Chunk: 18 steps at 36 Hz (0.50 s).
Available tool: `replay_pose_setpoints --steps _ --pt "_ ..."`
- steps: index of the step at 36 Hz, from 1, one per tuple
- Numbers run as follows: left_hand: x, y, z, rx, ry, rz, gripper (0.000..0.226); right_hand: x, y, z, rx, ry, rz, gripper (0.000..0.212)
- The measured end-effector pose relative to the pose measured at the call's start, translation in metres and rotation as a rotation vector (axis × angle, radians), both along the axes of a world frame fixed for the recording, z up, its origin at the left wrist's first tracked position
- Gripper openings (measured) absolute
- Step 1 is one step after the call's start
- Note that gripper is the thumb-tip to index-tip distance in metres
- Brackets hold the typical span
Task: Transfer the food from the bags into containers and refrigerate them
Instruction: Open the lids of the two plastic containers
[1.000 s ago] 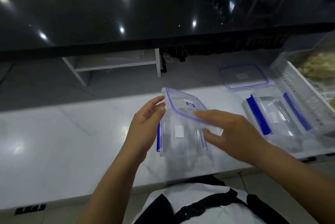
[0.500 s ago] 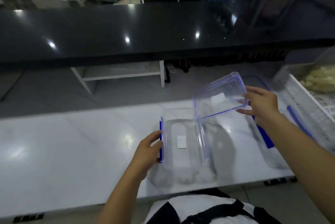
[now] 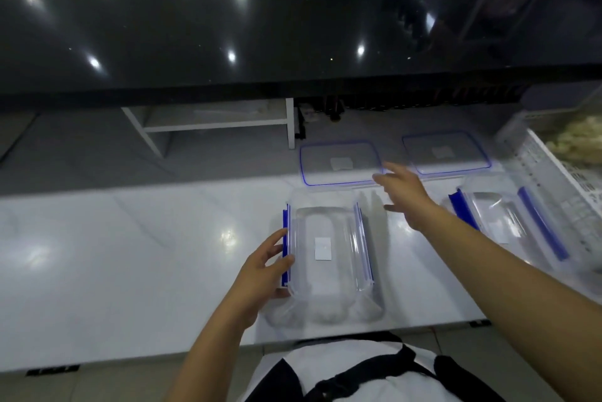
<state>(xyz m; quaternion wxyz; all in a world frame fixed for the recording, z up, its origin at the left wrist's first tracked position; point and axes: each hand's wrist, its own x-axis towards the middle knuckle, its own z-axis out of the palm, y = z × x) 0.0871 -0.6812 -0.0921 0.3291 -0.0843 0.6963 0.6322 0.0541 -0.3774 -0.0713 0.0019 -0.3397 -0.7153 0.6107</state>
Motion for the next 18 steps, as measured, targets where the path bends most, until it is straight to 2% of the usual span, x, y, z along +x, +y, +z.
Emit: replay_pose_setpoints --steps 6,11,14,18 --pt "0.001 0.003 -0.007 0.036 -0.037 0.036 0.047 0.083 -0.042 -0.009 0.194 -0.023 0.3 0.052" --pt "0.0 0.016 -0.009 0.051 -0.049 0.057 0.047 0.125 -0.061 -0.013 0.498 -0.039 0.563 0.065" --pt "0.0 0.027 -0.01 0.056 -0.046 0.063 0.049 0.129 -0.061 -0.014 0.67 -0.09 0.633 0.072" --pt "-0.002 0.036 -0.01 0.055 -0.028 0.062 0.051 0.128 -0.057 -0.016 0.785 -0.127 0.655 0.07"
